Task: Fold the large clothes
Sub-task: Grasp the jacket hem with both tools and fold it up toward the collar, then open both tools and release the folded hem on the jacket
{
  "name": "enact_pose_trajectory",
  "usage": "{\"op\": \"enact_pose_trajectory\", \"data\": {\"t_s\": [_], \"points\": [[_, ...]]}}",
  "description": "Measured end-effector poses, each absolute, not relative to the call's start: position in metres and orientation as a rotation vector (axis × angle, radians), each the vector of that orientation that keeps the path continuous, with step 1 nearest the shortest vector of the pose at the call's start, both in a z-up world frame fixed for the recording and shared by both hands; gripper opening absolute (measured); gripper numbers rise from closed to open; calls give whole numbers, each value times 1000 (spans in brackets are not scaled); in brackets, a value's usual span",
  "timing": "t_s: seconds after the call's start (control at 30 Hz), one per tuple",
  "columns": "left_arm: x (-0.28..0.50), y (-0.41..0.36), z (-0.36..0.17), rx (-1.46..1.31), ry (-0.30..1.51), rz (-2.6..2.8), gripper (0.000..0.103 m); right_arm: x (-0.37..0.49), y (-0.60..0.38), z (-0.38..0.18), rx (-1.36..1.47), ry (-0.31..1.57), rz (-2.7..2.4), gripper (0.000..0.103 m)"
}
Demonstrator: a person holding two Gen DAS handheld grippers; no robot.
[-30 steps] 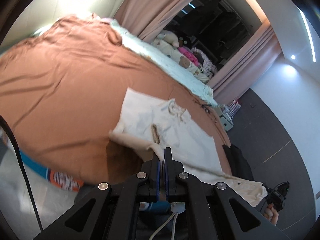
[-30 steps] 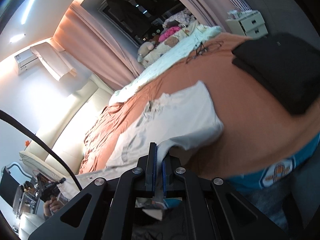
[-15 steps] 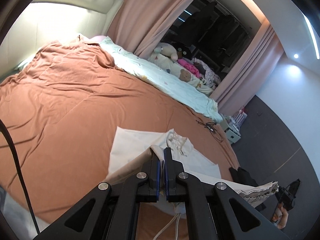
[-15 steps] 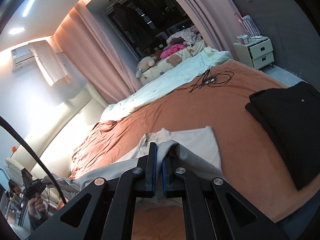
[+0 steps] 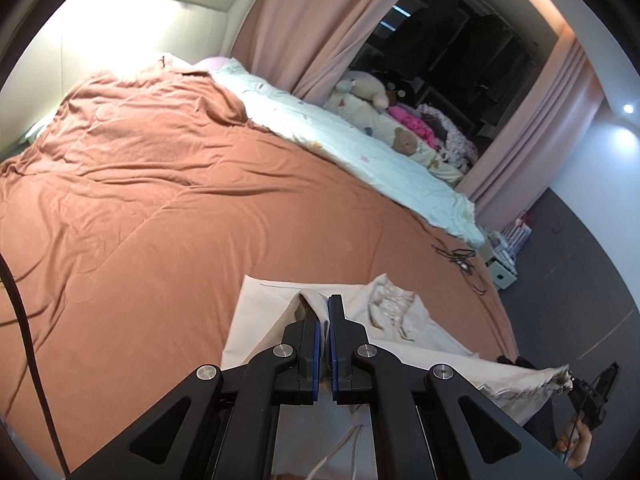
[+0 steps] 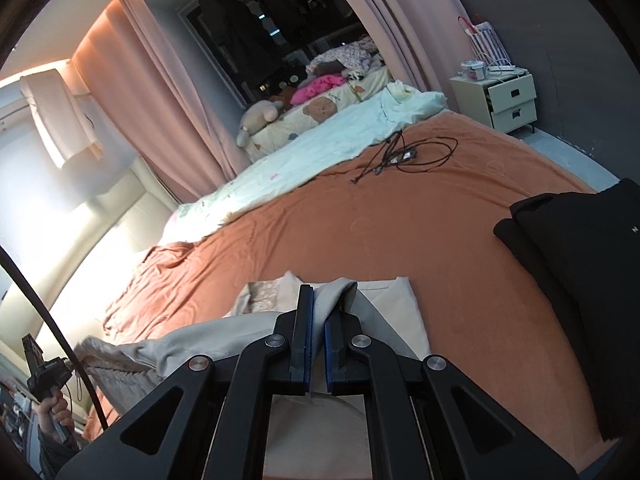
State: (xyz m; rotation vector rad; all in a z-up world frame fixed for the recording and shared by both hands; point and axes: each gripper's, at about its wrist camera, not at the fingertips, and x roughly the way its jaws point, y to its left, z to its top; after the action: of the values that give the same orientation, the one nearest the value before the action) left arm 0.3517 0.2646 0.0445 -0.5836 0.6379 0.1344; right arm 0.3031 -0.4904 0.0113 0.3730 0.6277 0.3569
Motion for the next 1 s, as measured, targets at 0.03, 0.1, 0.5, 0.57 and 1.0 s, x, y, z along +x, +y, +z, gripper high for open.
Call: {"op": "enact_pose_trajectory", "data": {"t_s": [0.03, 0.1, 0.5, 0.57, 1.0], "points": [[358, 266, 41, -587, 645, 138, 3, 308, -487, 11, 371, 635, 354, 1], [374, 271, 30, -592, 665, 142, 3, 323, -479, 8, 361, 649, 346, 1], [459, 285, -51, -573, 826, 171, 4, 395, -452, -32, 381, 792, 260, 1], [472, 286, -63, -570, 848, 171, 5, 406, -449, -38, 389, 819, 236, 1], [487, 284, -63, -455, 820, 187, 83, 428, -447, -6, 447, 834, 206, 78]]}}
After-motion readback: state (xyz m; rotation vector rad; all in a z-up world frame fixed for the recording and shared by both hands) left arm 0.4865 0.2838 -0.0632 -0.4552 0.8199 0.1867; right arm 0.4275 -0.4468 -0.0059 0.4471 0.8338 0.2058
